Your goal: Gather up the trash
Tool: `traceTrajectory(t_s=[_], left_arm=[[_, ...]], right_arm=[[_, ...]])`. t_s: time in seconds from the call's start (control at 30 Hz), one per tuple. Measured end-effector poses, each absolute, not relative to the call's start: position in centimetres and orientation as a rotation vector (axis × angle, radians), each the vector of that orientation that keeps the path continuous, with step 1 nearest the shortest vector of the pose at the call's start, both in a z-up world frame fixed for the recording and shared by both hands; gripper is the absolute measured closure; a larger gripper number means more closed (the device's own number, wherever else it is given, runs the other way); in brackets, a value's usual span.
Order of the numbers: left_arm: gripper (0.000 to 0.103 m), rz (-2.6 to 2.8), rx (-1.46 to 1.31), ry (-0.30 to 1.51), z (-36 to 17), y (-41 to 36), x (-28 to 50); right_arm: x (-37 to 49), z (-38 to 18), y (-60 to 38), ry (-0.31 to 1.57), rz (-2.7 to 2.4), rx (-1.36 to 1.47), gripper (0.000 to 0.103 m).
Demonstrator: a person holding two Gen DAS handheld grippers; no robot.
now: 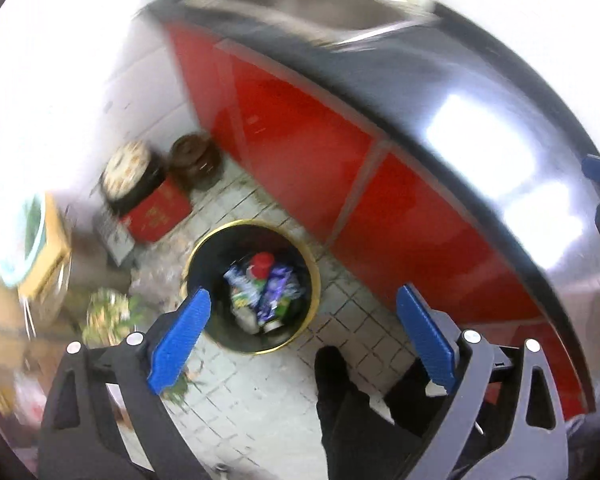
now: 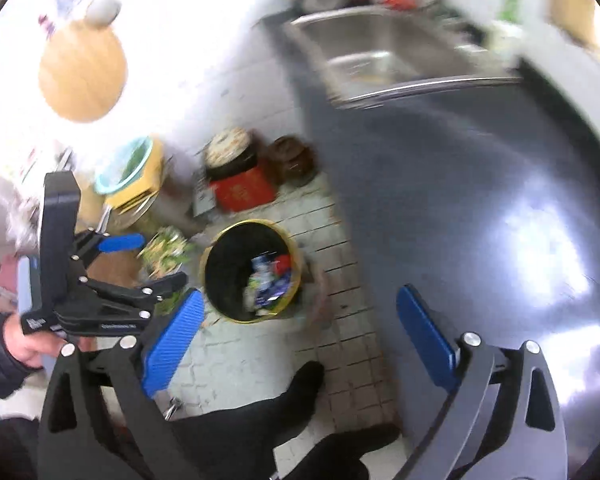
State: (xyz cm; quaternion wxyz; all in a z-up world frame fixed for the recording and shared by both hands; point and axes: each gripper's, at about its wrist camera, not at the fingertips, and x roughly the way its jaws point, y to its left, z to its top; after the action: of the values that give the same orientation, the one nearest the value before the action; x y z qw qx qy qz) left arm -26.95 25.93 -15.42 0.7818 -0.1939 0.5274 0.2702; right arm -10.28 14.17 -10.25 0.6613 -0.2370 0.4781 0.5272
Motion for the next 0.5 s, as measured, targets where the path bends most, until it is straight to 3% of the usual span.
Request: traceTrajectory(t_s=[0.33, 0.5], left_arm=[[0.009, 0.162, -0.153, 1.078, -5.8, 11.8, -8.6], [0.009, 0.084, -0.09, 1.072, -4.0, 5.9, -3.1]], right_arm=[[-1.3, -2.5, -7.6, 1.004, 0.527, -0.307, 0.007], [0.4, -0.7, -17.7, 0.992, 0.264, -0.18, 0.007]])
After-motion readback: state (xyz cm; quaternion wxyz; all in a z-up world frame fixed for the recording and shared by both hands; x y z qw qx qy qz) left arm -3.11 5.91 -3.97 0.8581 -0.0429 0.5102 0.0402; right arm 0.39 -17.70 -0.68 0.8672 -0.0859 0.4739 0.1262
